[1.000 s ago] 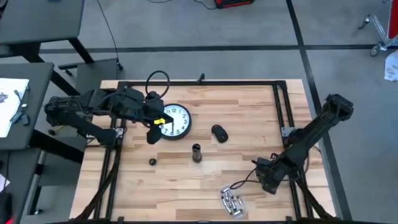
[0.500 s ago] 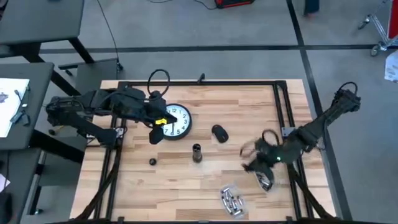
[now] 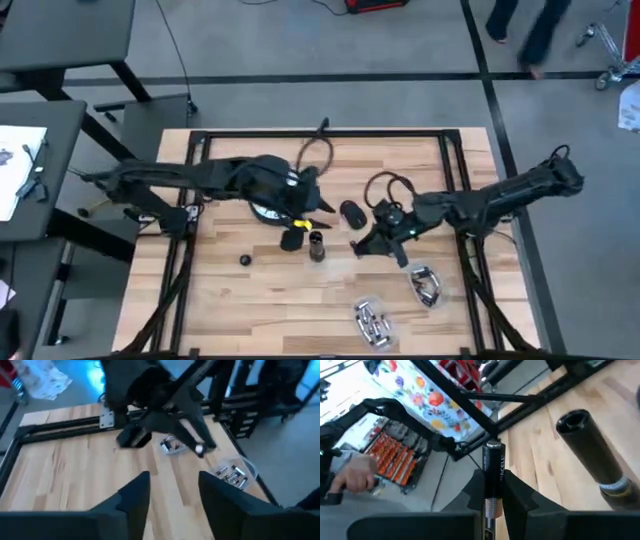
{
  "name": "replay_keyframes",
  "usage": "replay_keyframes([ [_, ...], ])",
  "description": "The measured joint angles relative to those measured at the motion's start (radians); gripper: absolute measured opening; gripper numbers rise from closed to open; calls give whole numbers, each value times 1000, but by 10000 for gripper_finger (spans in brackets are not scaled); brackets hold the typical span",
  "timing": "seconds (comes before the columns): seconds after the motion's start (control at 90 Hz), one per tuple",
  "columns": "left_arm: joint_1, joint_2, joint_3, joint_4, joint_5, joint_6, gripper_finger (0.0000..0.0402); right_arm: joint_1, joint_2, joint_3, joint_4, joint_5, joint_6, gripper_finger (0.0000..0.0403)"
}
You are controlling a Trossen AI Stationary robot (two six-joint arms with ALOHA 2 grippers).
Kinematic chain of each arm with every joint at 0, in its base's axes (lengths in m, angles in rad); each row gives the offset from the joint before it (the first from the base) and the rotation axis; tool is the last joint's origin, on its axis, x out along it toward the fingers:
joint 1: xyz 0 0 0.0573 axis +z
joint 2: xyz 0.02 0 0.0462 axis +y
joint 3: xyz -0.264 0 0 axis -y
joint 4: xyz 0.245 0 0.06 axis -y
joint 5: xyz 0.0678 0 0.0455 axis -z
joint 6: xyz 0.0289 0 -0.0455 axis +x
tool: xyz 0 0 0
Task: Insert battery
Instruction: Insert the brown battery into the black flashlight battery compartment
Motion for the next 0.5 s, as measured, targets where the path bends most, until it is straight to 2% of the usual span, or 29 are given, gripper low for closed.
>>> replay_keyframes([
  [0.156,-7,83,68,-40,57,108,165,-28,18,20,9,-52,-8,22],
  [0.3,-9,120,88,-27,140,125,163,-46,9,25,21,-63,-10,22],
  [0.5,-14,120,88,22,146,148,163,-49,13,24,12,-77,-11,22],
])
